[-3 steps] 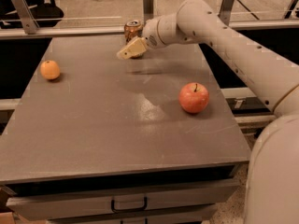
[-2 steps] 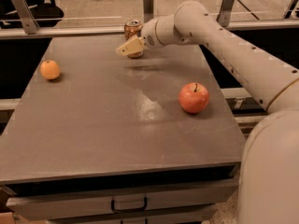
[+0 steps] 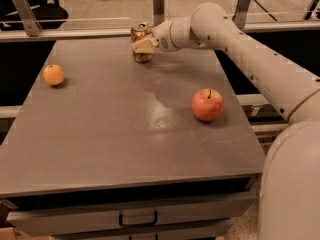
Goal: Pick orange can
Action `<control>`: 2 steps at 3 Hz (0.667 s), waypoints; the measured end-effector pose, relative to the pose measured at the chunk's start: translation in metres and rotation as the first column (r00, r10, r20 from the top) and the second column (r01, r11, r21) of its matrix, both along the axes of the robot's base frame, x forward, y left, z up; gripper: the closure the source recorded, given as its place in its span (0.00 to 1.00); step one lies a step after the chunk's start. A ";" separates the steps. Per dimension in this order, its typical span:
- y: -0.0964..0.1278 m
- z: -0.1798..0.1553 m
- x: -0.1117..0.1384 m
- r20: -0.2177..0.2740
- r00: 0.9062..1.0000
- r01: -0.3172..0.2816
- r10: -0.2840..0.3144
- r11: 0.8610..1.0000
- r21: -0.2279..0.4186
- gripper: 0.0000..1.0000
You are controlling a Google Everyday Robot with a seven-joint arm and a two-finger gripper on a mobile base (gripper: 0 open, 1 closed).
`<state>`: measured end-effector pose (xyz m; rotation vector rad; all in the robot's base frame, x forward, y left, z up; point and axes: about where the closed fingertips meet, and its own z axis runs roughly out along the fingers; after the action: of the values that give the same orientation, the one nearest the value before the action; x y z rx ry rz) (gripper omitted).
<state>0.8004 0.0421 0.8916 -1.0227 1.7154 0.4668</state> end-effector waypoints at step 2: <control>0.024 0.033 -0.079 0.011 0.965 -0.262 0.262 0.964 0.042 1.00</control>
Offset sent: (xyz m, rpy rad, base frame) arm -0.1752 0.0495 0.0606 0.0741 0.0147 0.5531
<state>0.7211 0.0659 0.9245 -1.2249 1.5643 0.6668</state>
